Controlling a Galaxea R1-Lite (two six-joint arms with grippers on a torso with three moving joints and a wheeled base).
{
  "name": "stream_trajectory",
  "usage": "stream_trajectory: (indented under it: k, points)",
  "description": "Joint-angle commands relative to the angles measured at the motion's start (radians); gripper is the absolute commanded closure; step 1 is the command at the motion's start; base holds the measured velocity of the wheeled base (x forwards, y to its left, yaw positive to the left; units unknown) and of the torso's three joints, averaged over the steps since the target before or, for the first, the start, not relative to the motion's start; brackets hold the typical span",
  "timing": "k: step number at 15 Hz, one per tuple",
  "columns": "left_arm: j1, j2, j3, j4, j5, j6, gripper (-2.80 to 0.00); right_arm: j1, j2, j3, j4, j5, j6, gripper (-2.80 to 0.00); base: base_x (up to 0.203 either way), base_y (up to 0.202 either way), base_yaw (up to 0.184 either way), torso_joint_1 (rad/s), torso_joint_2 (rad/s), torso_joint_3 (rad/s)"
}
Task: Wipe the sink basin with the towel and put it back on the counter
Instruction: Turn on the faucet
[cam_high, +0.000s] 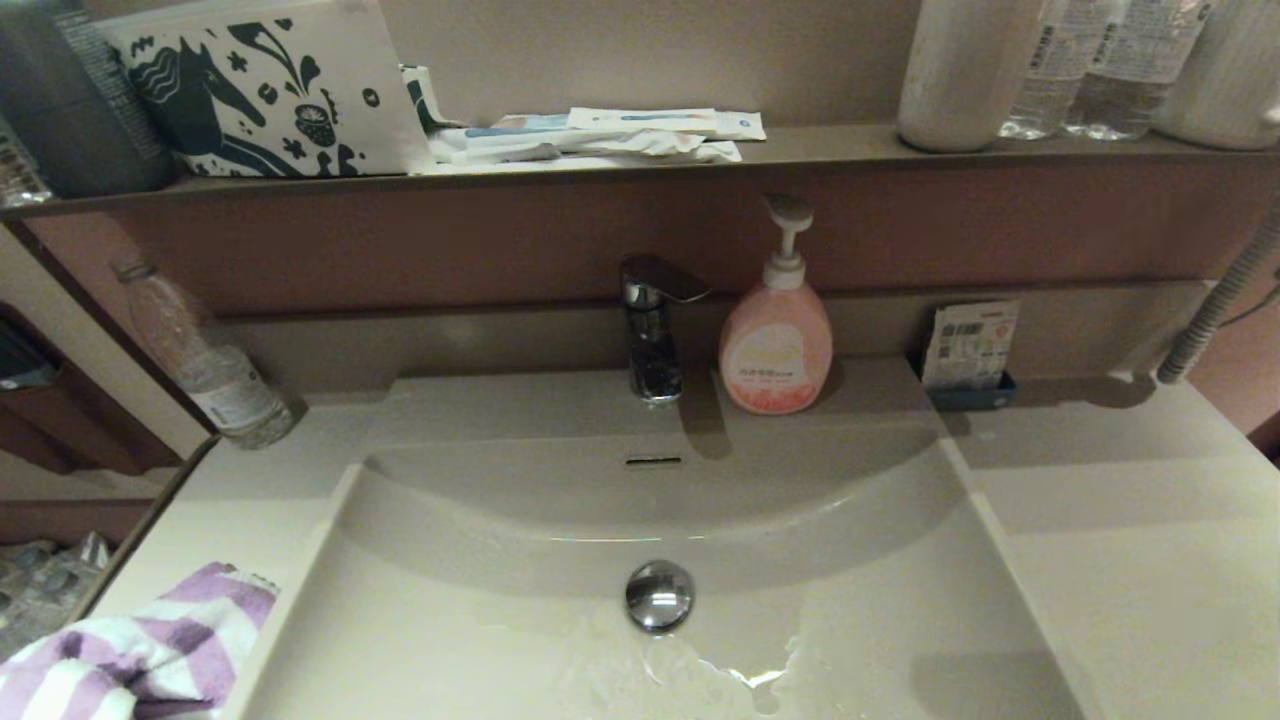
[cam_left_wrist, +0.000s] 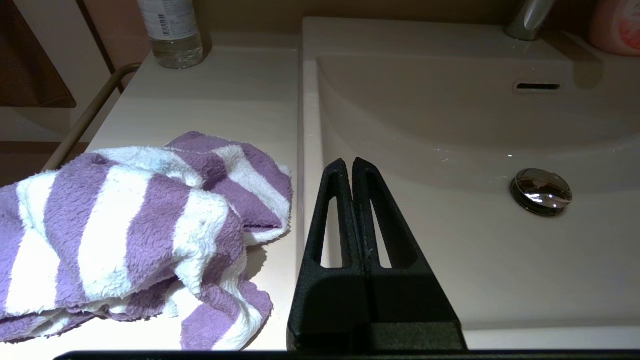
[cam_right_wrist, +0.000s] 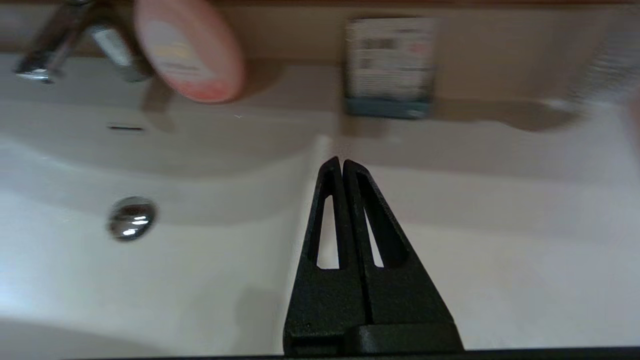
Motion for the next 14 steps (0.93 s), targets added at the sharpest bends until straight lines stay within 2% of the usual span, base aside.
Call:
stream_trajectory:
  k: [1,5,6,9,12,14]
  points:
    - [0.000,0.000,0.000,-0.001,0.000,0.000,0.00,0.097,0.157,-0.043,-0.009,-0.020,0.012,0.00,0.000,0.000,0.000,0.000,0.00,0.000]
    - [0.001,0.000,0.000,-0.001,0.000,0.000,0.00,0.416,0.369,-0.132,-0.065,-0.178,0.094,0.00,0.000,0.000,0.000,0.000,0.00,0.000]
    - [-0.001,0.000,0.000,-0.001,0.000,0.000,0.00,0.458,0.436,-0.157,-0.095,-0.197,0.126,0.00,0.000,0.000,0.000,0.000,0.00,0.000]
    - [-0.001,0.000,0.000,-0.001,0.000,0.000,0.00,0.524,0.602,-0.274,-0.151,-0.224,0.154,0.00,0.000,0.000,0.000,0.000,0.00,0.000]
    - [-0.001,0.000,0.000,-0.001,0.000,0.000,0.00,0.565,0.714,-0.362,-0.168,-0.227,0.087,0.00,0.000,0.000,0.000,0.000,0.00,0.000]
    - [0.001,0.000,0.000,-0.001,0.000,0.000,0.00,0.603,0.797,-0.378,-0.256,-0.230,0.048,0.00,0.000,0.000,0.000,0.000,0.00,0.000]
